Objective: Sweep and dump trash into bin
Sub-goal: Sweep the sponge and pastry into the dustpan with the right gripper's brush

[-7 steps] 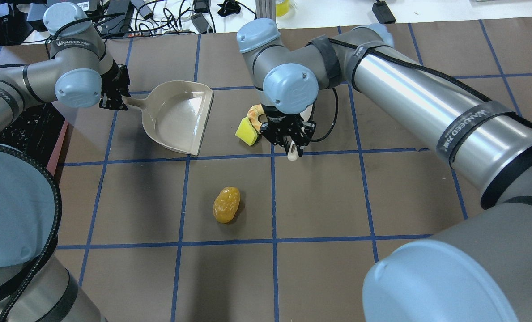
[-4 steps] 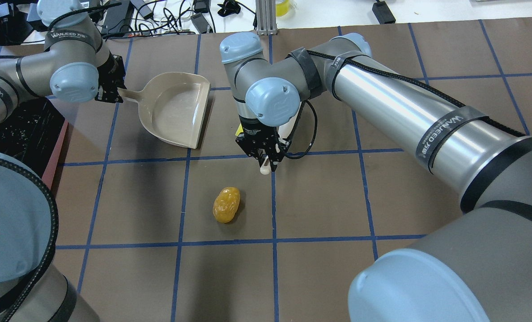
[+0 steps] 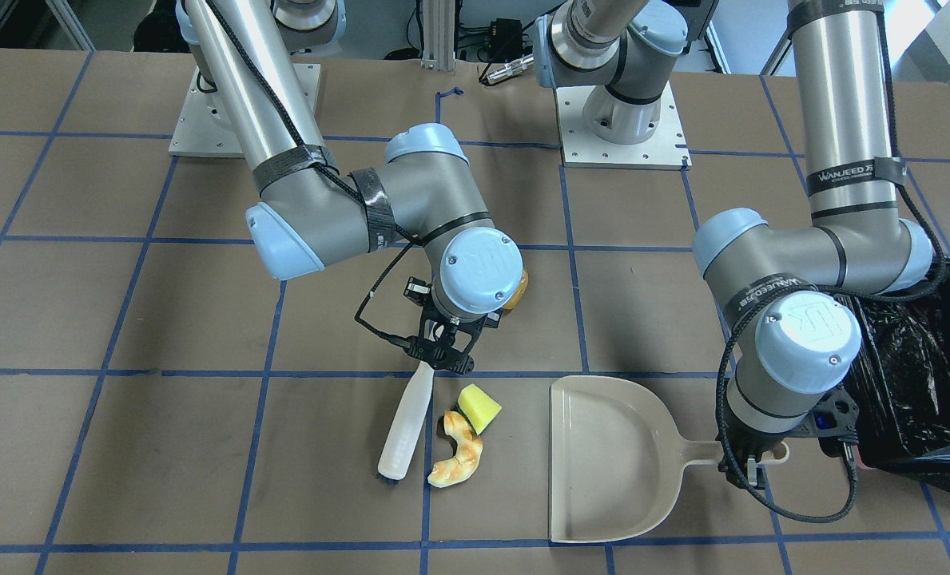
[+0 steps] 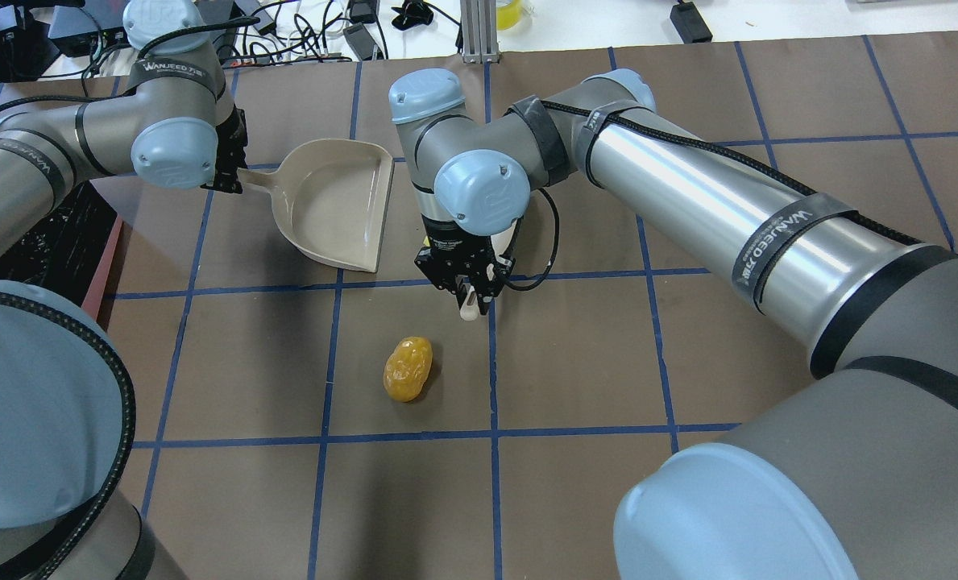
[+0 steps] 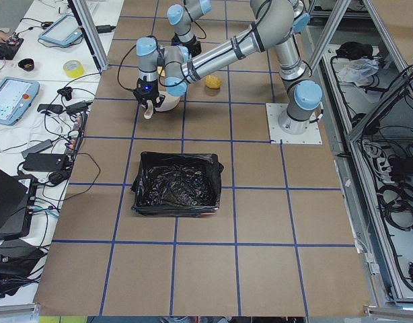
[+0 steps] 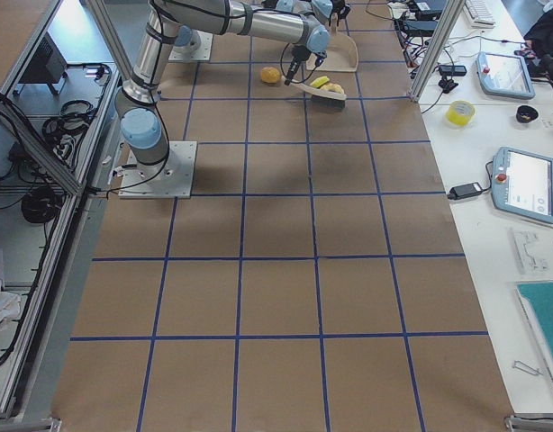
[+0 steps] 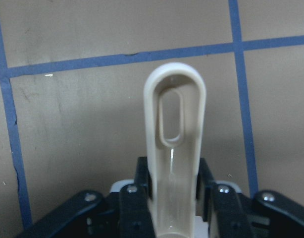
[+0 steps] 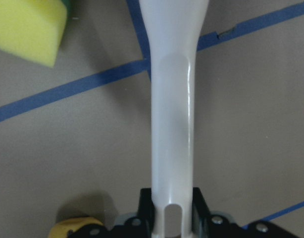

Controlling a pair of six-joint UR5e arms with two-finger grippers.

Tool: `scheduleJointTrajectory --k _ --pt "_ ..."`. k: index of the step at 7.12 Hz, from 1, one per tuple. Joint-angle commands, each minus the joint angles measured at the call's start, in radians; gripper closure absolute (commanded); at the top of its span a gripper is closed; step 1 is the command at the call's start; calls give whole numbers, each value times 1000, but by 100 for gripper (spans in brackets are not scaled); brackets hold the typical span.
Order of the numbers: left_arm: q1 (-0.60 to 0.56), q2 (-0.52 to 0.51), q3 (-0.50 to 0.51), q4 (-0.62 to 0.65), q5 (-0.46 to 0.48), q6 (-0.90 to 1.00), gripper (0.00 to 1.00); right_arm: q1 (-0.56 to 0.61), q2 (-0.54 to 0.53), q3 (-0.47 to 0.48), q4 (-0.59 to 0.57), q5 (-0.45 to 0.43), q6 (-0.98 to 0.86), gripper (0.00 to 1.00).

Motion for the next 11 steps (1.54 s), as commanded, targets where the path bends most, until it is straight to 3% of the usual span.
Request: scheduleJointTrajectory --k 1,5,9,11 --pt "-3 -8 1 -22 12 -78 100 13 1 -1 1 -10 -27 100" --pt "-4 -20 3 -22 44 -89 100 36 16 -13 -17 13 -96 100" --pt "-6 -20 3 -22 44 -91 100 80 79 -111 -60 130 -47 100" --pt "-9 -20 3 -22 40 -91 100 97 116 -166 -80 135 -47 100"
